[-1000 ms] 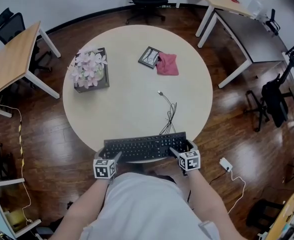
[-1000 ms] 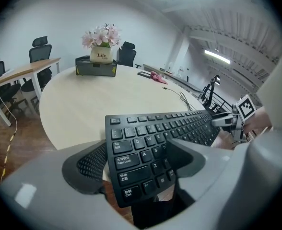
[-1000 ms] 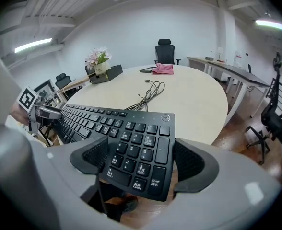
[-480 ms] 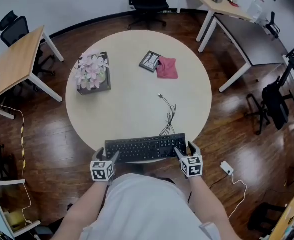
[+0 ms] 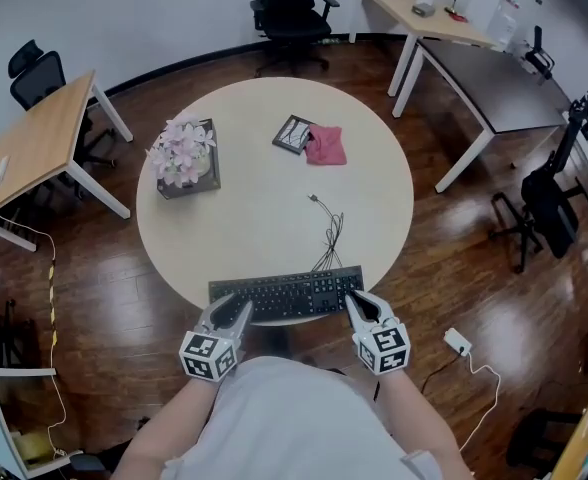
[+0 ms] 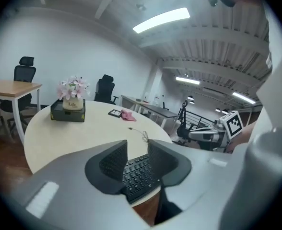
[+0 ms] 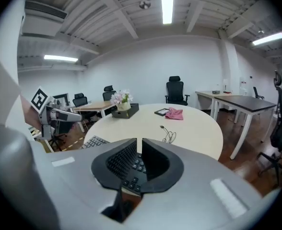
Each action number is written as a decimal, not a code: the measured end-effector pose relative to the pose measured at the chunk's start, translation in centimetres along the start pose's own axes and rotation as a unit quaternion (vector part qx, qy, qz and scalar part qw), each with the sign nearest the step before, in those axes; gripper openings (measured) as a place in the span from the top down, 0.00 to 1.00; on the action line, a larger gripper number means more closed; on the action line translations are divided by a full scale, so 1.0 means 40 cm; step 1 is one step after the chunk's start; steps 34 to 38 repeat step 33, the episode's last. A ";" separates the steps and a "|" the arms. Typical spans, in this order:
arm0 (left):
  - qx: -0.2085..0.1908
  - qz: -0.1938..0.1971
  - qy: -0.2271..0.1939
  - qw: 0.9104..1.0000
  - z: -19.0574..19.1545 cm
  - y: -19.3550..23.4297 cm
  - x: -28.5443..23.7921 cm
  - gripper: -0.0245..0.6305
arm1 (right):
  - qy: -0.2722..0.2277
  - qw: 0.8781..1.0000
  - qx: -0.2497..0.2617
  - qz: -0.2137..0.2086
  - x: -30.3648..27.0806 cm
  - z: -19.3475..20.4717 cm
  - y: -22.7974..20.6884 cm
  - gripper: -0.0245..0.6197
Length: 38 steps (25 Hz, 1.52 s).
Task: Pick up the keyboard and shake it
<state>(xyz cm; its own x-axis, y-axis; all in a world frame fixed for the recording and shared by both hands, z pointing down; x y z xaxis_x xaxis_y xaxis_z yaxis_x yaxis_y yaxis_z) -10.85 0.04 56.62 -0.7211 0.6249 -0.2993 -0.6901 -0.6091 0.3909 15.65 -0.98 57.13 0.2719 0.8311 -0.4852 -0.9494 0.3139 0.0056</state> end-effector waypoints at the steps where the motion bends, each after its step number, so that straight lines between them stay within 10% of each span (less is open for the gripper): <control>1: -0.005 0.012 -0.011 1.000 -0.015 -0.026 -0.003 0.81 | -0.012 1.000 -0.007 -0.013 0.013 -0.019 0.014 0.93; 4: -0.017 0.044 -0.036 0.998 -0.050 -0.100 -0.004 0.96 | -0.044 0.997 -0.025 -0.053 0.057 -0.070 0.058 0.96; 12: -0.027 0.082 -0.045 0.995 -0.065 -0.207 0.002 0.96 | -0.089 0.989 -0.007 -0.120 0.158 -0.140 0.142 0.96; 38: -0.017 0.063 -0.040 0.997 0.028 -0.318 0.074 0.96 | -0.090 0.985 -0.029 -0.141 0.288 -0.070 0.167 0.96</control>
Point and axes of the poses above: the fingertips, and each gripper's own axes: x backward along the fingers, y to its left, z out of its underside, the point moved 3 cm from there along x, backward along the fingers, and after that the axes turned 15 degrees about z, right-handed, at the moved point
